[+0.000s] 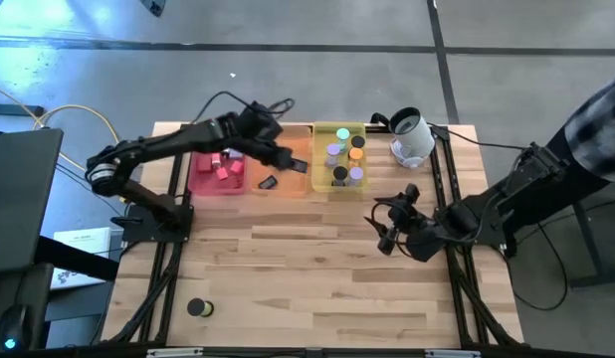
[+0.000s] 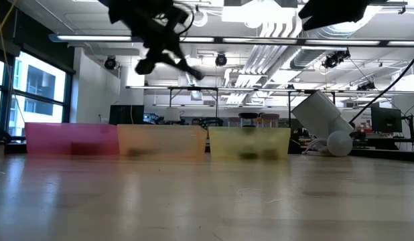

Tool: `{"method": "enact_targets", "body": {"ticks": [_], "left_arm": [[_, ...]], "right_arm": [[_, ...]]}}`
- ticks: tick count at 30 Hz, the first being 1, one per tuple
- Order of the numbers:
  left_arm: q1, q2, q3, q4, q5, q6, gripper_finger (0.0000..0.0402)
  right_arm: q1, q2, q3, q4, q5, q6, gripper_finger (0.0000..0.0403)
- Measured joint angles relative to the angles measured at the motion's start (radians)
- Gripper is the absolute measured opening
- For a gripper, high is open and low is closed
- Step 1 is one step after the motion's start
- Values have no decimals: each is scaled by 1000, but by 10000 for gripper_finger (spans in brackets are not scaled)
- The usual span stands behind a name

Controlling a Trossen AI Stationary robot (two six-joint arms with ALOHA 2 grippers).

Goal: Pick & Place Office items
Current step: Put the dark blue digital clock into the orange bin

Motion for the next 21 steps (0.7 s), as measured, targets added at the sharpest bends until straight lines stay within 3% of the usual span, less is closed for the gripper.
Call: {"method": "enact_targets", "body": {"ticks": [5,10,21], "left_arm": [[97,-5,-1,-180,-161,95,61],[125,48,-2,-228,-280,176,61],[137,240,-2,-184,-349,292,72]], "right_arm": [[0,0,0,-62,-31,105,254],[-1,0,0,-81,-34,142,254],[-34,0,0,-78,-37,167,254]]}}
